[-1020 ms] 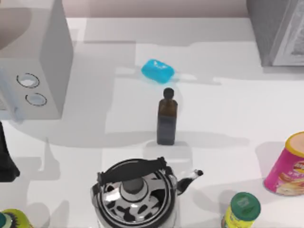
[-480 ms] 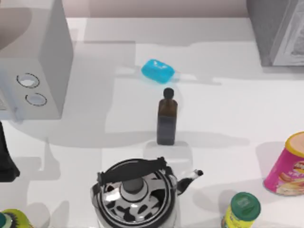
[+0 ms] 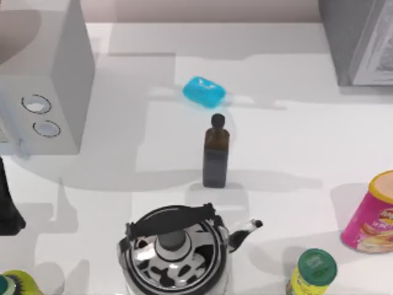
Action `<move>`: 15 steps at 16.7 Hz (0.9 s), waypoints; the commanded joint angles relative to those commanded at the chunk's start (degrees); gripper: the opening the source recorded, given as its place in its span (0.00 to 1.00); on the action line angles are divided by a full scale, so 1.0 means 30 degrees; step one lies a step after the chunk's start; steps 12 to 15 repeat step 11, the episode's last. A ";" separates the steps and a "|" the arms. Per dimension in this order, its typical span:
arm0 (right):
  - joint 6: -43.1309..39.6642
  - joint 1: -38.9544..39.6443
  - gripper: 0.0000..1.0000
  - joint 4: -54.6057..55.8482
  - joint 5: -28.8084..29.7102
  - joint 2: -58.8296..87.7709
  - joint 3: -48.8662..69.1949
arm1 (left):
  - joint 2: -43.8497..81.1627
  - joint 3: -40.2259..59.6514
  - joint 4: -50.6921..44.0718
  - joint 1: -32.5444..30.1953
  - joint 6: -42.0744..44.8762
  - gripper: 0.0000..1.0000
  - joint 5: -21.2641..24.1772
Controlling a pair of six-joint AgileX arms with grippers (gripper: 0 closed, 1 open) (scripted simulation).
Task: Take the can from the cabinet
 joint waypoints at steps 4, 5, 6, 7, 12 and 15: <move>0.0000 0.0000 0.90 0.0000 0.0000 0.0000 0.0000 | 0.0000 0.0000 0.0000 0.0000 0.0000 1.00 0.0000; 0.0000 0.0000 0.98 0.0000 0.0000 0.0000 0.0000 | 0.0000 0.0000 0.0000 0.0000 0.0000 1.00 0.0000; 0.0000 0.0000 1.00 0.0000 0.0000 0.0000 0.0000 | 0.0000 0.0000 0.0000 0.0000 0.0000 1.00 0.0000; 0.0000 0.0000 1.00 0.0000 0.0000 0.0000 0.0000 | 0.0000 0.0000 0.0000 0.0000 0.0000 1.00 0.0000; 0.0000 0.0000 1.00 0.0000 0.0000 0.0000 0.0000 | 0.0000 0.0000 0.0000 0.0000 0.0000 1.00 0.0000; 0.0000 0.0000 1.00 0.0000 0.0000 0.0000 0.0000 | 0.0000 0.0000 0.0000 0.0000 0.0000 1.00 0.0000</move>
